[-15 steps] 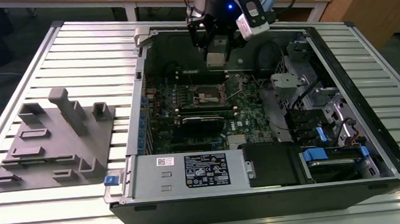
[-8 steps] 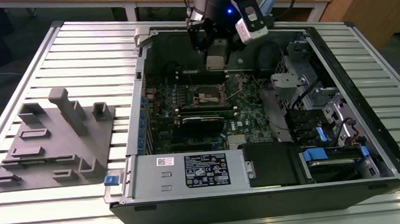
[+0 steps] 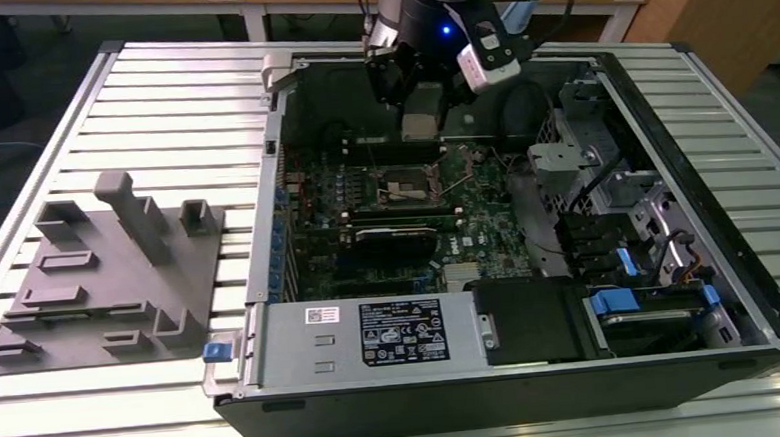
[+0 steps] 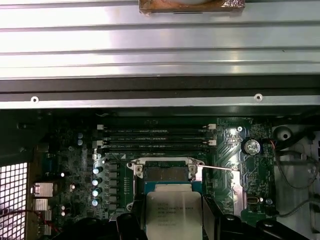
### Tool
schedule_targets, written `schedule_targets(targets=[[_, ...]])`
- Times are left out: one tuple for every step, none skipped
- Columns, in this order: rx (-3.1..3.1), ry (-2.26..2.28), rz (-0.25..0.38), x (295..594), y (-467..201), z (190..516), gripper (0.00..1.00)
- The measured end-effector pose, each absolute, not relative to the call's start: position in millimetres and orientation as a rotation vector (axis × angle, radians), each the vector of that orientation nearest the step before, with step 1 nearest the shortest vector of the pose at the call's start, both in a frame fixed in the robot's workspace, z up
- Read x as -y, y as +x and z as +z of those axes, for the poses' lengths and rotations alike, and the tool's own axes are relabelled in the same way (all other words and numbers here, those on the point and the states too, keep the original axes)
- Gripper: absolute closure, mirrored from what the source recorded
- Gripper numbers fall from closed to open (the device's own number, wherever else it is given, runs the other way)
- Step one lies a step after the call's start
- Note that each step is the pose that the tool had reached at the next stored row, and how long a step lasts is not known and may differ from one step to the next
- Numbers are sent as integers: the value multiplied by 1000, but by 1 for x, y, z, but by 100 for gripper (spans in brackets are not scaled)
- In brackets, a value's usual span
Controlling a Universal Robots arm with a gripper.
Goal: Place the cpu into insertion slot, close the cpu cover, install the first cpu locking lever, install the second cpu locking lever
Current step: 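Place the cpu into insertion slot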
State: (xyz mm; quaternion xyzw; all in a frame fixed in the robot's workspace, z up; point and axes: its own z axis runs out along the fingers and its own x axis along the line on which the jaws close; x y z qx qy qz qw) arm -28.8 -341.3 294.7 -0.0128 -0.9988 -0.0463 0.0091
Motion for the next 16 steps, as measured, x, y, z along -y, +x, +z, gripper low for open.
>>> schedule_targets(targets=[[3120, -40, -144, 341, -29, 294, 46], [3120, -40, -144, 341, -29, 294, 46], [3120, -40, -144, 341, -29, 294, 46], [3120, -40, -144, 341, -29, 294, 46], [3120, -40, -144, 341, -29, 294, 46], [3120, -40, -144, 341, -29, 294, 46], [3120, -40, -144, 341, -29, 294, 46], [3120, -40, -144, 341, -29, 294, 46], [3120, -40, -144, 341, -29, 294, 46], [3120, -40, -144, 341, -29, 294, 46], [3120, -40, -144, 341, -29, 294, 46], [3120, -40, -144, 341, -29, 294, 46], [3120, -40, -144, 341, -29, 294, 46], [3120, -43, -144, 341, -29, 294, 46], [3120, -55, -144, 341, -29, 294, 46], [3120, -76, -145, 341, -29, 294, 46]])
